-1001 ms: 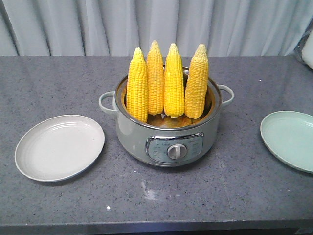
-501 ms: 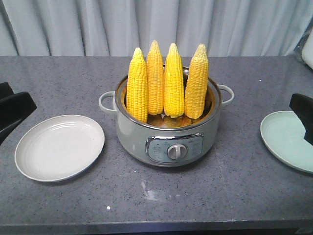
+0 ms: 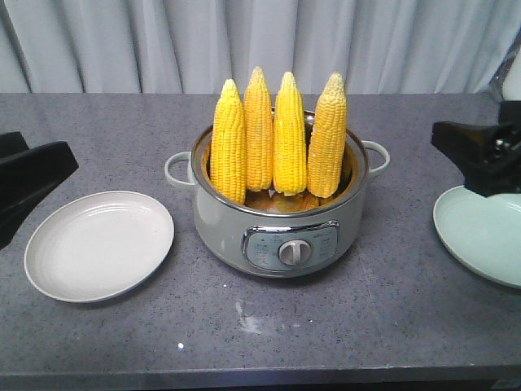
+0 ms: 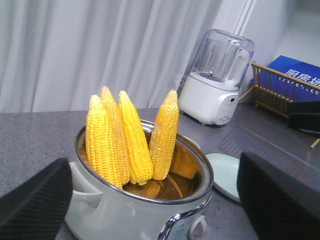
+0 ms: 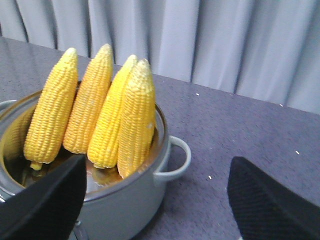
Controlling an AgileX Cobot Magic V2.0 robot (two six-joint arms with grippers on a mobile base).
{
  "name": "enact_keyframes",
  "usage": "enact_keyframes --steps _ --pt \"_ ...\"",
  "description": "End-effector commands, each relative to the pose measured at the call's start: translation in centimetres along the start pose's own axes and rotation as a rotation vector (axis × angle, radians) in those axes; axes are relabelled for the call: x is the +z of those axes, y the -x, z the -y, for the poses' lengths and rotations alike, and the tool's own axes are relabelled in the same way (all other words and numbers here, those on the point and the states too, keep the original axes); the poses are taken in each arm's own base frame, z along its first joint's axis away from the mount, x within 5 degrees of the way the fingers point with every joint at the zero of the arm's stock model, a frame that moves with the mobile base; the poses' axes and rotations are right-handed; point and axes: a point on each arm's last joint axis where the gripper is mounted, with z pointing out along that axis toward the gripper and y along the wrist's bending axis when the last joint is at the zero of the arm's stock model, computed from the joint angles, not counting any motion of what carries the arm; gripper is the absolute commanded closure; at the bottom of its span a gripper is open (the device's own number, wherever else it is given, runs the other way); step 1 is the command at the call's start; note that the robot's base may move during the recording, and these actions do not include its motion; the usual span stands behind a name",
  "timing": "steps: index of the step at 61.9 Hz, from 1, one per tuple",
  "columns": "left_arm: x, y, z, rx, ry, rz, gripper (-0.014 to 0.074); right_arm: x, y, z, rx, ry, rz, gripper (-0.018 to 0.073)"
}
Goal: Distribute corn equally
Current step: 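Raise the right gripper and move it over the corn cob nearest it, then close the right gripper on the corn cob tip and lift it out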
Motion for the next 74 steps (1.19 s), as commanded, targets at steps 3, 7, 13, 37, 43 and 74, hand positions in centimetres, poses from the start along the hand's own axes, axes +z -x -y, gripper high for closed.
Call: enact_keyframes --steps 3,7,13,37,43,74 --pt "-0.1 1.4 0.5 -0.028 -0.018 0.063 -0.0026 2.6 2.5 0.7 -0.043 0.07 0.099 -0.0004" --pt "-0.1 1.4 0.5 -0.028 -0.018 0.063 -0.0022 4.2 2.8 1.1 -0.061 0.096 0.116 -0.0004" --pt "-0.1 1.4 0.5 -0.028 -0.018 0.063 -0.0011 6.5 2.9 1.7 -0.078 0.116 0.133 -0.0004" --pt "-0.1 1.4 0.4 -0.028 -0.003 0.066 0.0005 13.3 4.4 1.5 -0.07 0.215 0.146 -0.0005" --pt "-0.1 1.4 0.4 -0.028 -0.003 0.066 0.0006 14.8 4.3 1.1 -0.071 0.126 0.129 -0.0005" --pt "-0.1 1.4 0.4 -0.027 0.001 0.066 0.0005 19.4 2.1 0.1 -0.036 0.129 0.048 -0.0005"
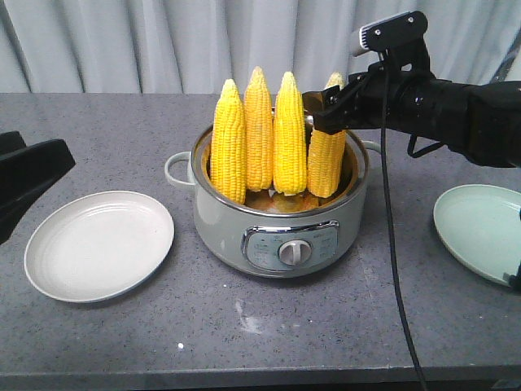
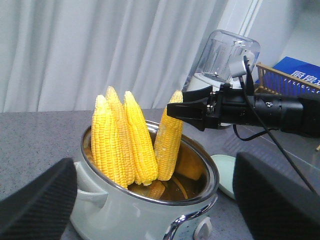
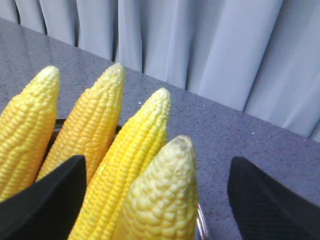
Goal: Distribute corn equally
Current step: 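Close the right gripper on the corn cob tip and lift it out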
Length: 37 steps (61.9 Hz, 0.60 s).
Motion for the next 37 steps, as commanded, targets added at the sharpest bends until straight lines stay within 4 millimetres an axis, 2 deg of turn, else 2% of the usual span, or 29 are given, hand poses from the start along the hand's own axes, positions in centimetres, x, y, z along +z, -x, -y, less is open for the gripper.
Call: enact_keyframes --steps 1,10,16,24,29,37 --pt "-0.08 1.39 0.52 -0.028 -0.015 0.062 0.0005 -0.59 1.98 0.08 0.018 -0.001 0.064 -0.0005" --pt "-0.08 1.39 0.49 -0.028 -0.012 0.063 0.0005 -0.12 1.5 0.48 0.042 -0.028 0.048 0.0024" --pt "-0.08 1.4 0.46 -0.028 -0.009 0.064 0.0007 -0.18 1.56 0.48 0.045 -0.029 0.05 0.0095" --pt "-0.08 1.4 0.46 -0.028 -0.009 0.064 0.0007 -0.18 1.56 0.42 0.049 -0.022 0.05 0.0269" --pt "-0.08 1.41 0.43 -0.028 -0.005 0.065 0.0007 -0.18 1.57 0.29 0.047 -0.008 0.051 0.0415" --pt "-0.08 1.41 0.42 -0.028 -0.004 0.065 0.0007 -0.34 1.74 0.03 0.027 0.017 0.056 0.0576"
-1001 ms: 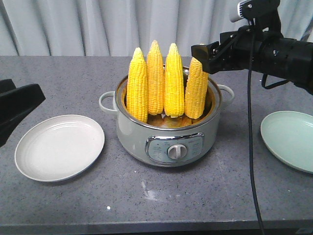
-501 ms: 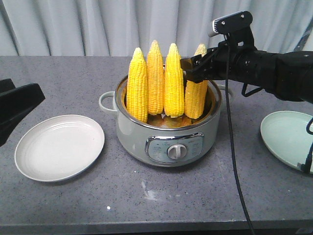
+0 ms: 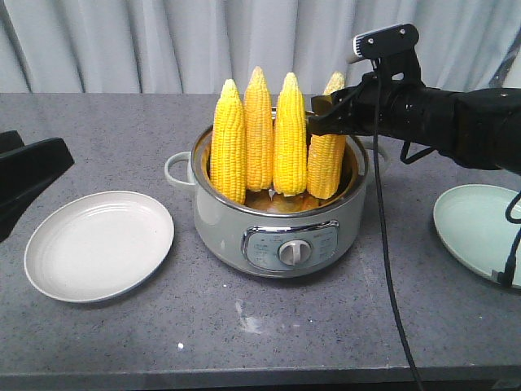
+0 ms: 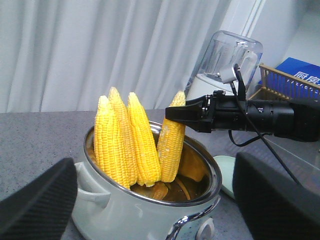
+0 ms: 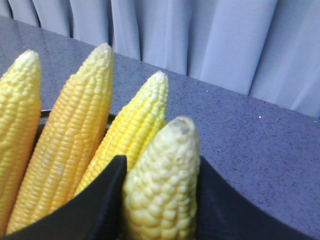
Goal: Distribute corn equally
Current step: 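Close the right gripper on the corn cob tip and lift it out, then carry the corn cob with the right gripper onto the pale green plate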
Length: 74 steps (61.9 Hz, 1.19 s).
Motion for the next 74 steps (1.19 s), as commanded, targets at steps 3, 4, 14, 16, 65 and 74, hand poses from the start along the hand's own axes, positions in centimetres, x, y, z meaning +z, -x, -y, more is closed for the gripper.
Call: enact_keyframes --steps 3,4,14,16,65,74 --pt "-0.1 1.4 0.5 -0.028 -0.013 0.062 0.0007 -2.1 3.1 -0.4 -0.037 0.014 0.097 0.0573" --pt "-0.1 1.4 0.5 -0.028 -0.013 0.062 0.0007 -2.3 3.3 -0.4 -0.042 0.01 0.105 0.0571" --pt "-0.1 1.4 0.5 -0.029 -0.008 0.064 0.0007 -6.2 7.2 -0.5 -0.081 -0.077 0.231 0.0569" --pt "-0.1 1.4 0.5 -0.029 -0.008 0.064 0.0007 -7.4 8.2 -0.5 -0.084 -0.104 0.267 0.0569" --pt "-0.1 1.4 0.4 -0.027 -0.007 0.063 0.0007 -23.7 11.0 1.4 -0.058 -0.852 0.374 0.0569" --pt "-0.1 1.4 0.4 -0.027 -0.007 0.063 0.0007 -21.3 8.4 2.4 -0.087 -0.902 0.224 0.0568"
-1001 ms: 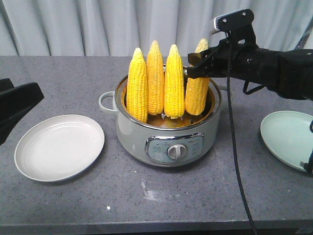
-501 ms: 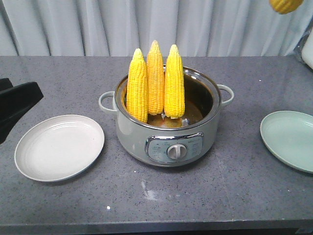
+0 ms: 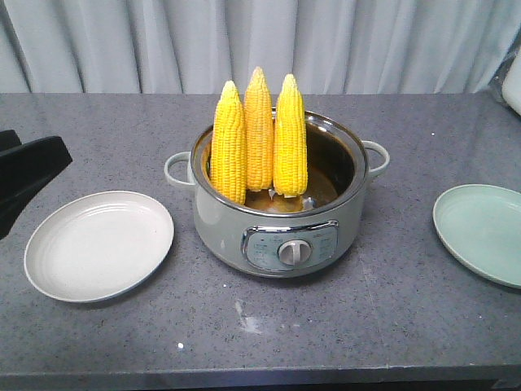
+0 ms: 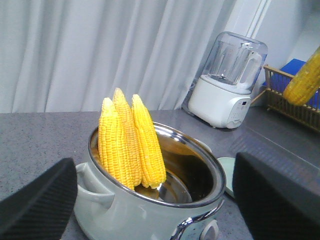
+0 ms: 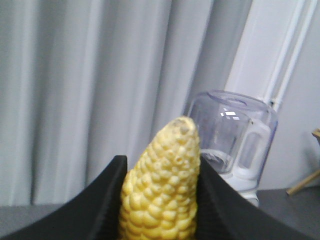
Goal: Distribute corn equally
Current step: 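Carry the corn cob with the right gripper onto the pale green plate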
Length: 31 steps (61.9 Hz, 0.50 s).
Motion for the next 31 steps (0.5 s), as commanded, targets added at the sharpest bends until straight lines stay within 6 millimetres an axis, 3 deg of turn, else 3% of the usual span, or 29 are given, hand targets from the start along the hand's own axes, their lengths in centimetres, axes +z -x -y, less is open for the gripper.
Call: enact_keyframes --steps 1,18,31 --pt "-0.1 1.4 0.6 -0.028 -0.021 0.059 0.0007 0.5 -1.0 -0.3 -0.048 -0.008 -0.038 0.0568" --pt "-0.1 1.4 0.6 -0.029 -0.021 0.058 0.0007 3.2 -6.9 -2.9 -0.161 -0.008 -0.23 0.0564" --pt "-0.1 1.3 0.6 -0.028 -0.021 0.057 0.0007 5.2 -10.8 -3.5 -0.271 -0.041 -0.361 0.0562"
